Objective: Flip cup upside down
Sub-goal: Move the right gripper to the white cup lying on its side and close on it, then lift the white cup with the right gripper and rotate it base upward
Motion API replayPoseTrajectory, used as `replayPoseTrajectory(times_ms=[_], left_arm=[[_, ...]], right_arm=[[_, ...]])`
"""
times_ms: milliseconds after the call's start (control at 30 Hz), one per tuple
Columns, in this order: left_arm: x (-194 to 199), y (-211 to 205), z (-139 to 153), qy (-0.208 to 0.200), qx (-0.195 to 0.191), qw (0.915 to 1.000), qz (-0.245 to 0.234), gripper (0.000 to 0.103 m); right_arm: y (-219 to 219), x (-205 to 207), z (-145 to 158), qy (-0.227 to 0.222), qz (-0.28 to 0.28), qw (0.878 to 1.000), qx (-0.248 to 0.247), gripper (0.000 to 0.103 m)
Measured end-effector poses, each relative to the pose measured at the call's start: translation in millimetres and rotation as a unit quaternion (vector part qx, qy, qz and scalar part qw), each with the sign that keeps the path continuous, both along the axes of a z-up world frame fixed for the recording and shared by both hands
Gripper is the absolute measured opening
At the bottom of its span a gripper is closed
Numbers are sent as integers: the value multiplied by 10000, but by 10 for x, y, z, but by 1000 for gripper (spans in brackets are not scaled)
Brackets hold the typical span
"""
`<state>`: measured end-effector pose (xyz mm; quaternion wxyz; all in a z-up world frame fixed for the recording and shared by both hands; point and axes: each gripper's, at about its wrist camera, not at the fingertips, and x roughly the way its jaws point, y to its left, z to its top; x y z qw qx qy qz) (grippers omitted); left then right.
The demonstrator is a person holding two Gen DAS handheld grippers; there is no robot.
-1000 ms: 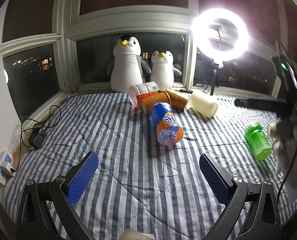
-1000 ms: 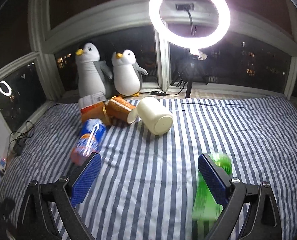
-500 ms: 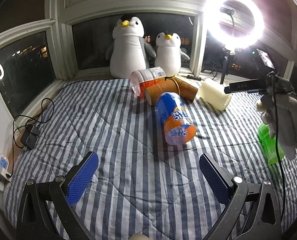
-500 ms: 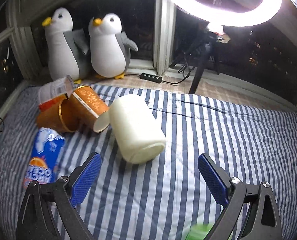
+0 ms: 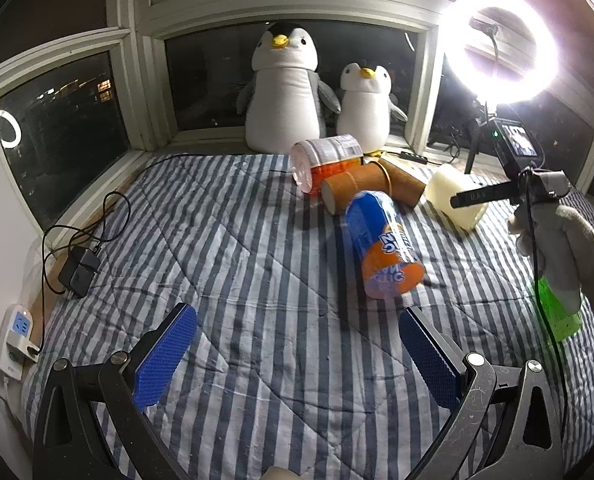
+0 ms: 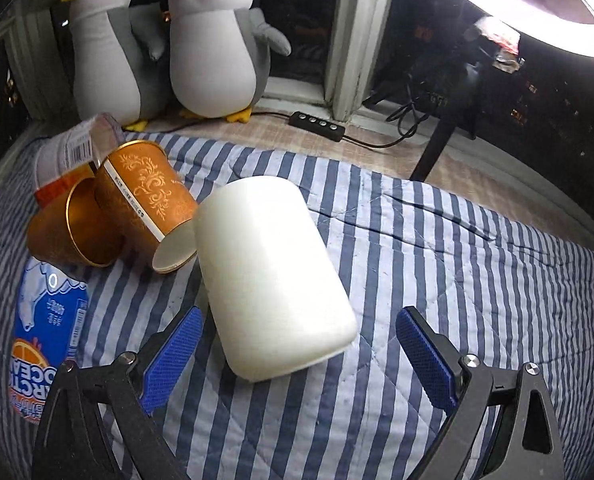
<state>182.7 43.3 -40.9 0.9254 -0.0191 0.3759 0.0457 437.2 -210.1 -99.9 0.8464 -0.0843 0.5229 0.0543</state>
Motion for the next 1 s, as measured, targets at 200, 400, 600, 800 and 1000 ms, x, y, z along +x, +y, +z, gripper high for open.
replayPoseTrajectory(times_ms=[200, 400, 600, 800, 1000], left_arm=[[21, 49, -85, 67, -52, 10000, 30, 102], [-19, 67, -138, -29, -77, 10000, 10, 102], [-165, 90, -163, -183, -143, 9997, -46, 102], [-455, 117, -172, -363, -252, 9990, -84, 102], [-802, 104, -142, -513, -221, 9983, -175, 102]], right_arm=[[23, 68, -96, 85, 45, 9999, -64, 88], [66, 24, -102, 106, 34, 9999, 47, 77], [2, -242, -25, 203, -408, 9976, 529, 77], [36, -802, 155, 143, -814, 9911, 1040, 77], [170, -1398, 132, 201, -938, 9888, 1144, 76]])
